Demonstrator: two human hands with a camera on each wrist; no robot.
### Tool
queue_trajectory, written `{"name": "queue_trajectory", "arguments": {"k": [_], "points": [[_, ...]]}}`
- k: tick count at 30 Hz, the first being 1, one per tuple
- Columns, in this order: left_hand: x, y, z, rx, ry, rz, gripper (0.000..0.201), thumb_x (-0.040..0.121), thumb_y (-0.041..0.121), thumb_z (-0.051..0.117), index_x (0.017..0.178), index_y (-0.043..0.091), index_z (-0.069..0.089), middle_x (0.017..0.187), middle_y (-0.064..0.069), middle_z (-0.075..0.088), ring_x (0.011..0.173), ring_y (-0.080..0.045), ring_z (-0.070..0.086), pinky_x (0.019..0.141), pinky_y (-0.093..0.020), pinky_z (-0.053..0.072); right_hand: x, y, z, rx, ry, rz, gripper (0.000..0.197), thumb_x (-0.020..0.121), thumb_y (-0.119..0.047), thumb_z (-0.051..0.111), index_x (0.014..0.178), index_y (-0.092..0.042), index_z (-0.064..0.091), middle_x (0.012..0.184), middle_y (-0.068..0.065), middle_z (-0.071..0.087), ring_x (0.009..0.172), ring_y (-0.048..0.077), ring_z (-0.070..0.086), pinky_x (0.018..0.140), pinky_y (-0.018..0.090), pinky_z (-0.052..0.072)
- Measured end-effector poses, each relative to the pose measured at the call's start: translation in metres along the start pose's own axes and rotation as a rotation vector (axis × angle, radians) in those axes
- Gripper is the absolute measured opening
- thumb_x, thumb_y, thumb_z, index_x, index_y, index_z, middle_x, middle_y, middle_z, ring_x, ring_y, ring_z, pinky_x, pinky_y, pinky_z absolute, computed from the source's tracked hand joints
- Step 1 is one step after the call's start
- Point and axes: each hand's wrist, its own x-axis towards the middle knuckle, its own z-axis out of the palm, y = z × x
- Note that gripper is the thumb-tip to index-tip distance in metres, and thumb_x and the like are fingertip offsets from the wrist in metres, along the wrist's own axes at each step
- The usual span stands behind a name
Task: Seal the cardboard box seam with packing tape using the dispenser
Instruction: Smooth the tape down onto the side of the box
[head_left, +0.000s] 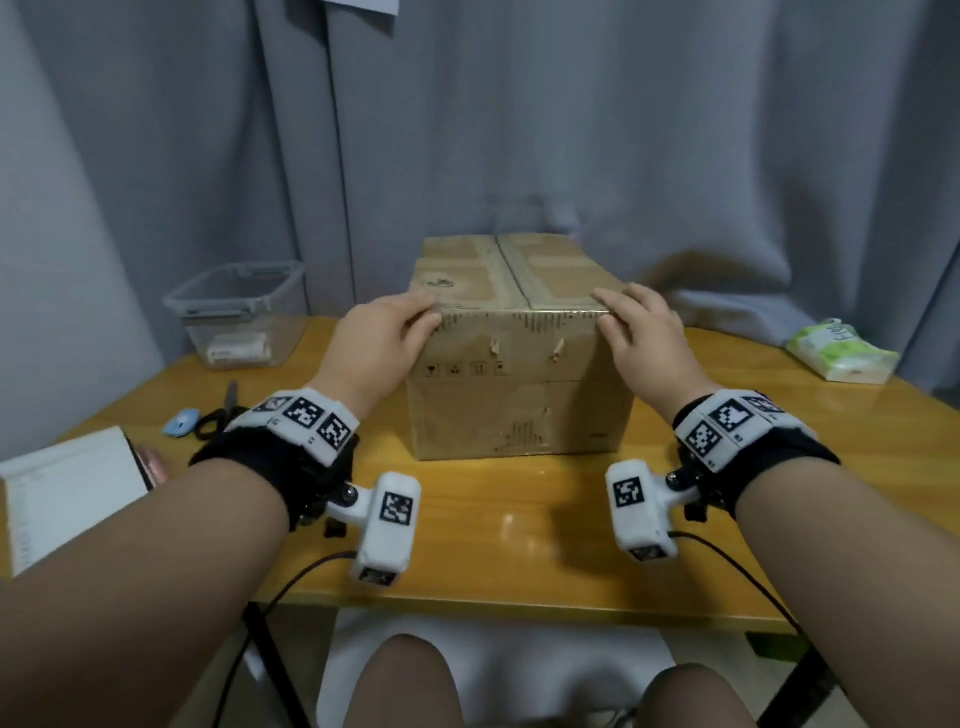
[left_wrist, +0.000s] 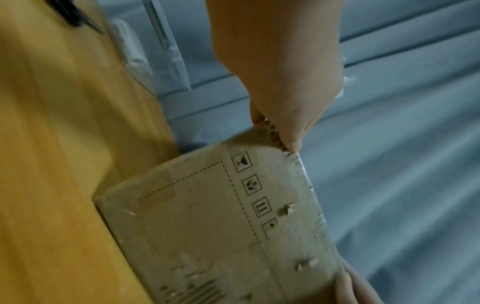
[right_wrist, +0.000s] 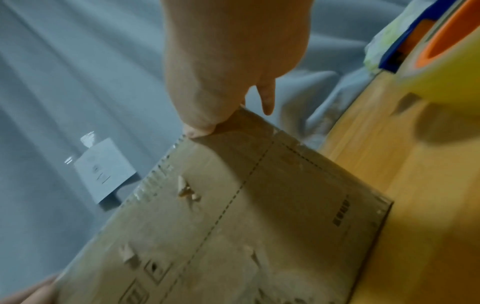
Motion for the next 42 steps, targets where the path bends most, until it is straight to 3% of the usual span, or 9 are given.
{"name": "queue_trajectory", "arguments": {"k": [5,9,13,16,22,27,34,38,42], "points": [[-0.017,0.057,0.015,0.145,-0.002,0.154,0.044,0.090,0.042,0.047,0.132,0.031,0.053,0.129,0.012,0.060,0.108,-0.017,0.060,0.085,-0.028,0.047,-0.001,0.005,-0.024,0.052,-0.001,0.217,0.041,0.101,-0.019,0.034,0.138,-0.031,0.047,0.156,0.015,0.020,0.144,0.034,0.013,0.118,0.045,0.006],[-0.019,0.076,0.018,0.039,-0.021,0.261,0.047,0.082,0.033,0.044,0.125,0.026,0.060,0.122,0.009,0.065,0.096,-0.022,0.063,0.084,-0.029,0.047,-0.010,-0.030,-0.023,0.083,-0.149,0.074,0.058,0.090,-0.067,0.026,0.131,-0.037,0.053,0.152,0.002,0.035,0.146,0.018,0.012,0.113,0.053,-0.018],[-0.014,0.056,0.007,-0.180,-0.013,0.220,0.042,0.078,0.020,0.043,0.111,0.017,0.069,0.109,0.000,0.071,0.100,-0.021,0.065,0.087,-0.030,0.051,-0.014,-0.057,-0.004,-0.060,-0.222,-0.084,0.105,0.055,-0.098,0.028,0.133,-0.031,0.049,0.143,-0.001,0.047,0.143,0.023,0.023,0.116,0.057,0.008],[0.003,0.041,0.000,-0.091,-0.090,0.144,0.037,0.085,0.013,0.046,0.117,0.015,0.064,0.117,-0.004,0.066,0.109,-0.023,0.060,0.092,-0.035,0.048,-0.017,-0.068,-0.004,-0.183,-0.193,-0.070,0.090,0.058,-0.085,0.048,0.124,-0.025,0.050,0.124,0.001,0.058,0.128,0.027,0.040,0.100,0.054,0.041],[0.033,0.025,-0.001,0.114,-0.194,0.163,0.040,0.093,0.027,0.051,0.130,0.013,0.053,0.132,-0.008,0.054,0.124,-0.026,0.047,0.105,-0.038,0.037,-0.028,-0.058,-0.016,0.047,-0.109,-0.133,0.065,0.063,-0.061,0.067,0.117,-0.024,0.059,0.113,-0.004,0.064,0.109,0.017,0.056,0.094,0.042,0.047],[0.030,0.010,-0.002,0.170,-0.187,0.108,0.044,0.098,0.042,0.037,0.126,0.014,0.055,0.126,-0.008,0.058,0.119,-0.027,0.050,0.101,-0.041,0.038,-0.030,-0.029,-0.039,0.244,-0.183,-0.182,0.051,0.072,-0.028,0.079,0.120,-0.021,0.062,0.124,-0.004,0.060,0.117,0.012,0.052,0.098,0.024,0.040],[0.031,-0.025,0.004,0.237,-0.217,-0.010,0.051,0.098,0.046,0.033,0.131,0.012,0.051,0.130,-0.013,0.057,0.120,-0.032,0.051,0.102,-0.046,0.039,-0.035,0.003,-0.027,0.140,0.036,-0.136,0.054,0.074,-0.030,0.049,0.127,-0.024,0.057,0.140,0.000,0.047,0.134,0.020,0.032,0.113,0.036,0.022],[0.038,-0.034,0.012,0.234,-0.184,-0.042,0.053,0.097,0.048,0.033,0.131,0.010,0.050,0.133,-0.014,0.053,0.124,-0.032,0.046,0.107,-0.045,0.033,-0.026,-0.003,-0.016,-0.149,0.258,0.109,0.044,0.081,-0.014,0.050,0.123,-0.026,0.060,0.138,0.002,0.050,0.134,0.026,0.033,0.117,0.047,0.013],[0.056,-0.043,0.019,0.220,-0.163,-0.147,0.057,0.098,0.049,0.032,0.136,0.010,0.047,0.147,-0.019,0.037,0.137,-0.034,0.029,0.114,-0.044,0.019,0.002,-0.054,0.009,-0.320,0.147,0.087,0.039,0.087,-0.032,0.044,0.123,-0.023,0.057,0.144,0.005,0.044,0.140,0.026,0.027,0.115,0.054,-0.003]]}}
